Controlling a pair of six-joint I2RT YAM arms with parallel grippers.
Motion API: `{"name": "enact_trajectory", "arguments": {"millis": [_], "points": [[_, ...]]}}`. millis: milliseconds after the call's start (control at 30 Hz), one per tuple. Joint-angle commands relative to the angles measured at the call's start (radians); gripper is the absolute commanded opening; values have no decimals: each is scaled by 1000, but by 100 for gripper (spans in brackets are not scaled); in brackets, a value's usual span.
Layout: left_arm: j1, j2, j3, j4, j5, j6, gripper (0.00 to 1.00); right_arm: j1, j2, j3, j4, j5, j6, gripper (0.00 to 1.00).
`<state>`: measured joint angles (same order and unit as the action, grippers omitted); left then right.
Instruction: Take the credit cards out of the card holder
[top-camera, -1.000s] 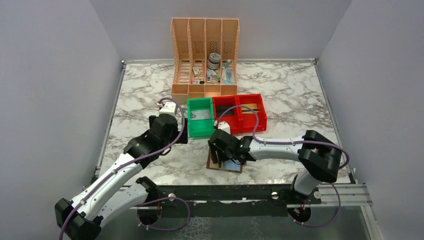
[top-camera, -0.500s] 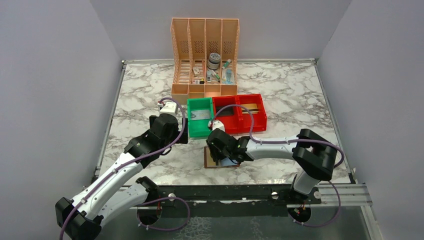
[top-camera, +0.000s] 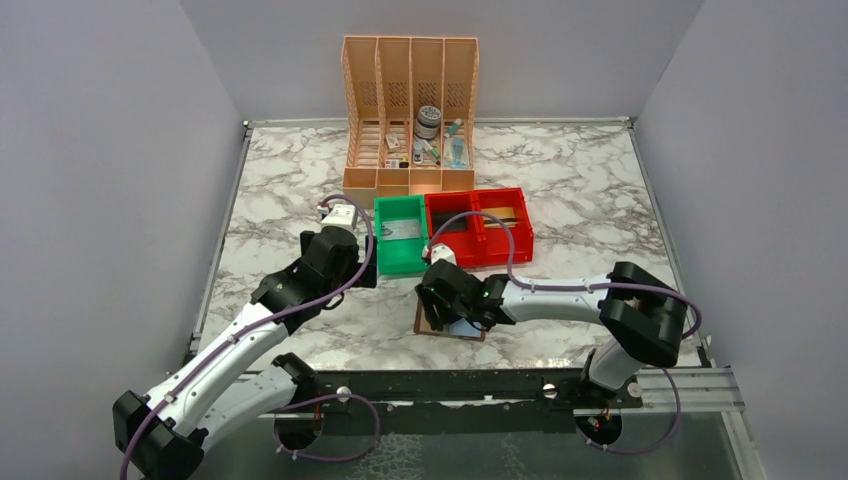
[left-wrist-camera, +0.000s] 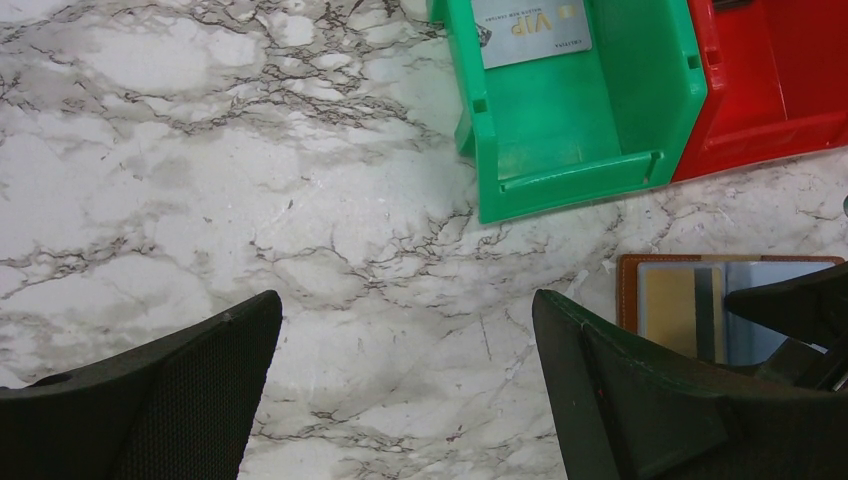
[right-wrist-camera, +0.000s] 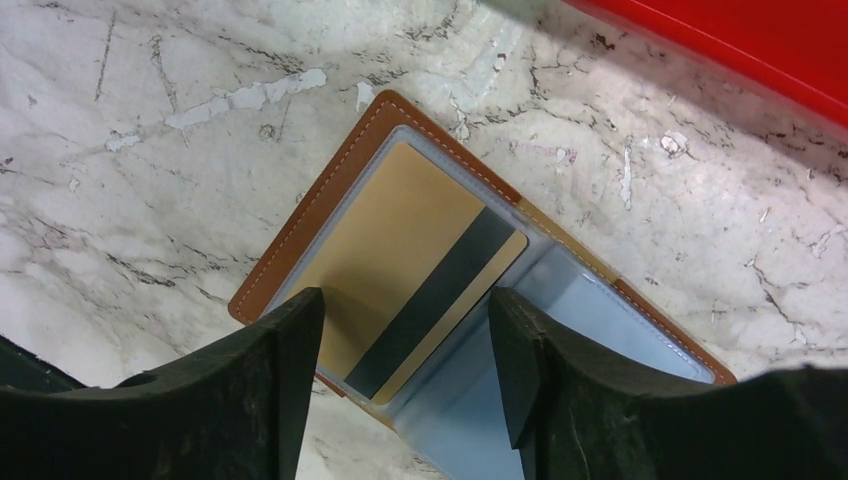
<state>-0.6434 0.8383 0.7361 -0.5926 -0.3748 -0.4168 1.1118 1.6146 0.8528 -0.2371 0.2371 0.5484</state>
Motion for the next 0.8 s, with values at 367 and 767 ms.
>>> {"name": "enact_trajectory", "arguments": {"millis": [367,767], "points": [[4,-20,-29,88,295,-28,89,0,-52,-66,106,-57,84,59],[-91,93,-253,510,636,-295,70,-140,-304,-294,307,-349,188,46]]}}
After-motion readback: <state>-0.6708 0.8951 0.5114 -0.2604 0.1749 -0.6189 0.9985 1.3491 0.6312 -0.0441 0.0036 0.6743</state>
